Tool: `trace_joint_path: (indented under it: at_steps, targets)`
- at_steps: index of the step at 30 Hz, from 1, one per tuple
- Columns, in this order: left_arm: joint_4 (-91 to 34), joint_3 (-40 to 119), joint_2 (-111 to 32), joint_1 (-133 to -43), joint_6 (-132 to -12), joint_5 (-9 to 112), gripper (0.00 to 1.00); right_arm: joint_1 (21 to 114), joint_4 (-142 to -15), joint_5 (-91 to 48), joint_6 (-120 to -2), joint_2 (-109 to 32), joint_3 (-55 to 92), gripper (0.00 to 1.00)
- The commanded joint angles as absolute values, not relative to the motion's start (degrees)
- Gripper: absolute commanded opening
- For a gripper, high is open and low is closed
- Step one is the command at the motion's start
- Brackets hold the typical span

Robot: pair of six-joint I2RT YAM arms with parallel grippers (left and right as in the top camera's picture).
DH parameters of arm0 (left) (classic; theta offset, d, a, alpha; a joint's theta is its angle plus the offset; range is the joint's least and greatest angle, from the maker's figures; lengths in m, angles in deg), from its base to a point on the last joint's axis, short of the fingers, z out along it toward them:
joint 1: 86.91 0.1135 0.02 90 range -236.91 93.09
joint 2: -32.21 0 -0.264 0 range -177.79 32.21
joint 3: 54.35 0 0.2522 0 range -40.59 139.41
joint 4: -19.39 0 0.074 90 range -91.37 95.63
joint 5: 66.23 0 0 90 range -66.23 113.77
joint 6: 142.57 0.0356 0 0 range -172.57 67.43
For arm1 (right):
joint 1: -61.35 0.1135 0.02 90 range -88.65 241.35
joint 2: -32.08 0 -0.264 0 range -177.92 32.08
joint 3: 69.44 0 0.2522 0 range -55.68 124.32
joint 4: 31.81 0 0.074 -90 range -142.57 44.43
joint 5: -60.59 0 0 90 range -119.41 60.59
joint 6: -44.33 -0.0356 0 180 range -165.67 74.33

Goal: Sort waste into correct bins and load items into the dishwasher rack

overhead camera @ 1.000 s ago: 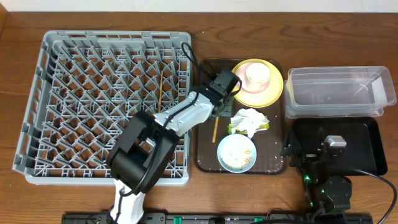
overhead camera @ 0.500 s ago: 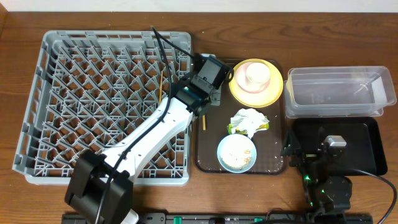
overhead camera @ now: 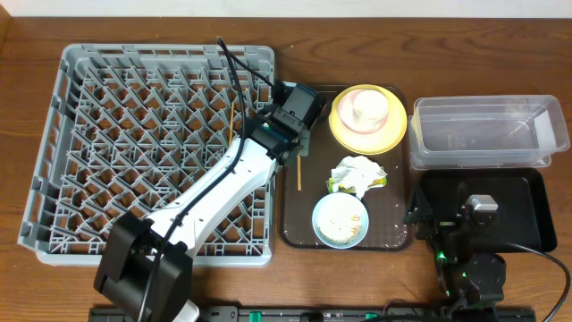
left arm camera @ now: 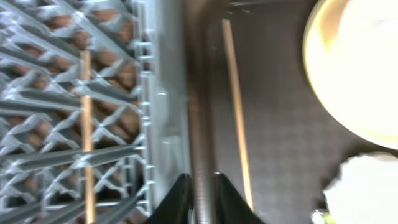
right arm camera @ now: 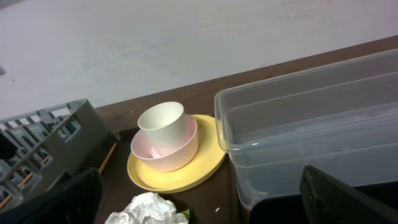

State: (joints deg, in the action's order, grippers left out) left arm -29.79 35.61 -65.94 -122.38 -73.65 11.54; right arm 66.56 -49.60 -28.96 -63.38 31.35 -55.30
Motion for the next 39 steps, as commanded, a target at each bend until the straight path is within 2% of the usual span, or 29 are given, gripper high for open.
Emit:
trace_joint_path:
  at_steps: [1,3,4,26,39]
  targets:
    - [-28.61,35.37,-66.70,-122.57,-73.70,18.98,0.40,67.00,-49.82,-28.96,-62.75,31.52,-55.37,0.99]
    - [-28.10,35.37,-66.92,-122.90,-74.13,19.30,0.49,67.00,-49.82,-28.96,-62.75,31.52,-55.37,0.99]
    - [-27.91,35.37,-67.03,-123.01,-74.31,19.30,0.50,67.00,-49.82,-28.96,-62.75,31.52,-55.37,0.99]
    - [-20.74,35.37,-82.81,-124.39,-74.31,18.21,0.50,67.00,-49.82,-28.96,-62.75,31.52,-55.37,0.99]
    - [-19.51,35.37,-84.21,-123.60,-74.29,18.19,0.50,67.00,-49.82,-28.96,-62.75,31.52,-55.37,0.99]
